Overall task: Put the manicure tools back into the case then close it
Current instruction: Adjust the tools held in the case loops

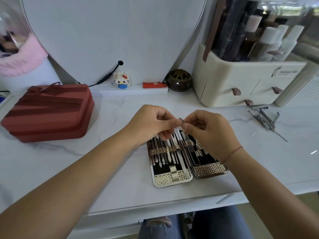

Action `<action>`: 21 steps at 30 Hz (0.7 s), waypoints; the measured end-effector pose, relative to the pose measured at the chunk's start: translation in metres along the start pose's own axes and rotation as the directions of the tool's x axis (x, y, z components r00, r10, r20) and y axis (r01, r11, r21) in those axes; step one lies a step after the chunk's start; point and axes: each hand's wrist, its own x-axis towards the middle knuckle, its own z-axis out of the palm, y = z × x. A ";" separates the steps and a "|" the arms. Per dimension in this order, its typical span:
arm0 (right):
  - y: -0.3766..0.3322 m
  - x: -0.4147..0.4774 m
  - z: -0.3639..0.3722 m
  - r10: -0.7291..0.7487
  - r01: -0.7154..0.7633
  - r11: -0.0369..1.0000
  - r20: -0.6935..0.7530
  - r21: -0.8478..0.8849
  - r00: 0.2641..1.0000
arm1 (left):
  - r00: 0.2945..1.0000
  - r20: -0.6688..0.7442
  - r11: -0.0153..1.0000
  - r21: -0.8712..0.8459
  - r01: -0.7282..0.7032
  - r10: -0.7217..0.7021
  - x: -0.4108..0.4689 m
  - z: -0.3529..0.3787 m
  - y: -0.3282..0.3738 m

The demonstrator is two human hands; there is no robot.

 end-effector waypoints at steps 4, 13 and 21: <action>0.002 -0.001 -0.006 -0.054 0.054 0.967 -0.007 0.250 0.999 | 0.993 0.066 0.990 -0.102 0.102 -0.096 -0.001 -0.003 0.005; 0.005 0.000 -0.021 -0.230 0.139 0.886 0.158 0.443 0.960 | 0.955 0.159 0.931 -0.232 0.283 -0.251 -0.001 -0.010 0.008; -0.004 -0.010 -0.004 -0.012 0.078 0.925 -0.178 0.373 0.984 | 0.938 0.213 0.908 -0.266 0.325 -0.273 -0.001 -0.009 0.007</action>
